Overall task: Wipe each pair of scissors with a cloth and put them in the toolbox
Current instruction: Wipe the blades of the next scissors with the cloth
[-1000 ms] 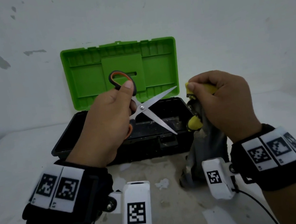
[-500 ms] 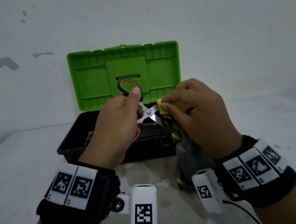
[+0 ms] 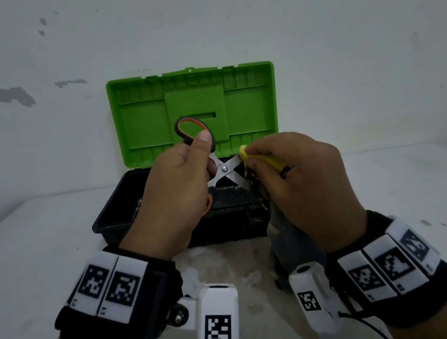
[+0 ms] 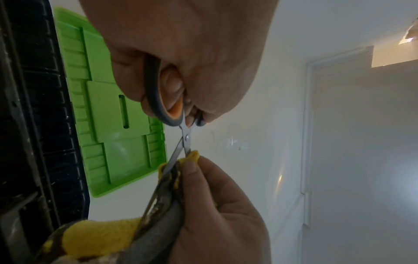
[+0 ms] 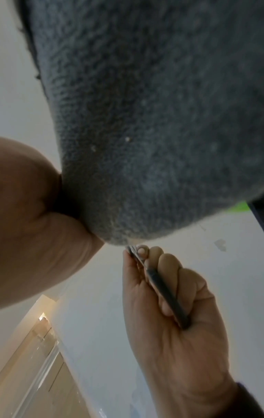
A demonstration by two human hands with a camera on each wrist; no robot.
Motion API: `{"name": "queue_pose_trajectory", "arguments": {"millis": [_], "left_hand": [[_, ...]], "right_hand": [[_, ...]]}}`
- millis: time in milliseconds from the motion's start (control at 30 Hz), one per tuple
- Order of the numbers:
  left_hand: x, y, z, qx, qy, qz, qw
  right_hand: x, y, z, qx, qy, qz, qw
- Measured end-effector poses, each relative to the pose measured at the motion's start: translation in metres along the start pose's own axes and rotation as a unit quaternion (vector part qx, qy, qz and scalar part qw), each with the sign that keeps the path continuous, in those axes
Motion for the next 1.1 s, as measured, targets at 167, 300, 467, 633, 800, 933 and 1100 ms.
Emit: {"name": "queue_pose_trajectory", "arguments": {"millis": [167, 300, 467, 633, 800, 933, 1100], "left_hand": [[0.002, 0.006, 0.001, 0.001, 0.011, -0.012, 1.000], [0.010, 0.000, 0.000, 0.002, 0.019, 0.018, 1.000], [0.022, 0.000, -0.002, 0.032, -0.012, 0.040, 0.999], [0.034, 0.001, -0.002, 0.025, -0.026, 0.062, 0.997], [0.038, 0.003, 0.006, 0.029, -0.027, 0.064, 0.997], [0.042, 0.003, 0.010, 0.022, -0.035, 0.065, 0.997], [0.047, 0.002, 0.015, -0.008, -0.033, 0.060, 0.998]], "right_hand": [[0.001, -0.018, -0.013, -0.012, -0.044, 0.032, 0.998], [0.001, -0.010, -0.005, -0.003, -0.027, -0.009, 1.000], [0.013, -0.029, -0.011, -0.018, -0.062, -0.012, 0.998], [0.010, -0.006, 0.012, -0.004, -0.024, -0.073, 0.997], [0.013, -0.032, 0.005, -0.014, -0.046, -0.048, 0.998], [0.013, -0.022, 0.012, -0.010, -0.036, -0.062, 0.997], [0.019, 0.007, 0.018, 0.009, -0.038, -0.124, 0.992]]}}
Point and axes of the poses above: each hand's wrist, its own x-axis away from the middle knuckle, its own z-axis out of the back of the hand, y = z × x, the point moved 10 cm from there along -x, towards the middle knuckle, and after that the axes turned 9 degrees about -x, right-handed, at the moved point
